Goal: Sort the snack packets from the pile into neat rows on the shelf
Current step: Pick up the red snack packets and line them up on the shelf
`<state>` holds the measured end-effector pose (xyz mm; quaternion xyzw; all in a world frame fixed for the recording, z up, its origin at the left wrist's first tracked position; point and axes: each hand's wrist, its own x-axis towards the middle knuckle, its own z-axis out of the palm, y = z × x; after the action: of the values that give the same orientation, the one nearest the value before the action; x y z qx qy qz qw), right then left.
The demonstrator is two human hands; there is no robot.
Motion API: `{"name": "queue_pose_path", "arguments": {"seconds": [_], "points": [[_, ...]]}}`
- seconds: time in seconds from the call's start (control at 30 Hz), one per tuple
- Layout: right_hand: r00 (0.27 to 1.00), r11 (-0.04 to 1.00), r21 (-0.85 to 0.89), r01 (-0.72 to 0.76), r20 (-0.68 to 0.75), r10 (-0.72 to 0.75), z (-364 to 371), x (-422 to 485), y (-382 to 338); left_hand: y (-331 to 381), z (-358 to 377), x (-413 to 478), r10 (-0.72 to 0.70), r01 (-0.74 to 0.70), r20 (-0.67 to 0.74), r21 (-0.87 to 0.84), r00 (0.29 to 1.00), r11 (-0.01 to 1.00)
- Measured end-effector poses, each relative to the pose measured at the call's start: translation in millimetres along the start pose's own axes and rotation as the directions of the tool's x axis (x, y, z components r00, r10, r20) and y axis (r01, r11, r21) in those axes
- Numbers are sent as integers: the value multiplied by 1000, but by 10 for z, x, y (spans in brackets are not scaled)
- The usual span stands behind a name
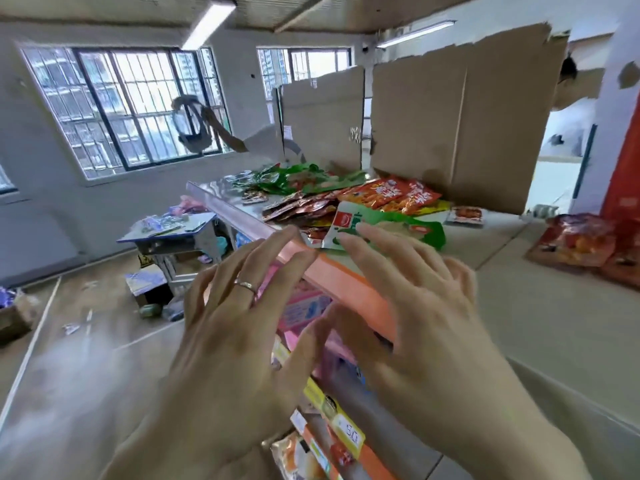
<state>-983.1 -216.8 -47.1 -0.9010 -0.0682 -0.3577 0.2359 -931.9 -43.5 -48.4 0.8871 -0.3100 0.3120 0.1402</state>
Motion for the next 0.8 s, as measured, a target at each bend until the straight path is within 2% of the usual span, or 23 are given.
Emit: {"name": "queue_pose_path", "arguments": {"seconds": [0.1, 0.2, 0.4, 0.53, 0.7, 0.8], "points": [[996, 994, 88, 66, -57, -61, 172, 132, -33, -84, 63, 119, -29, 31, -95, 22, 995, 999], [996, 992, 101, 81, -32, -78, 308, 250, -3, -206, 79, 180, -108, 111, -138, 10, 984, 994], [997, 989, 119, 83, -8, -82, 425, 414, 40, -434, 96, 219, -180, 179, -64, -30, 982, 983], [994, 990, 96, 105, 16, -107, 560, 453, 32, -534, 147, 208, -173, 169, -79, -56, 982, 984], [987, 975, 165, 148, 38, -156, 756, 655, -2, -825, 254, 197, -181, 164, -97, -163, 979, 973], [988, 984, 96, 150, 29, -154, 960, 794, -35, -1093, 303, 248, -176, 160, -97, -157, 980, 975]]}}
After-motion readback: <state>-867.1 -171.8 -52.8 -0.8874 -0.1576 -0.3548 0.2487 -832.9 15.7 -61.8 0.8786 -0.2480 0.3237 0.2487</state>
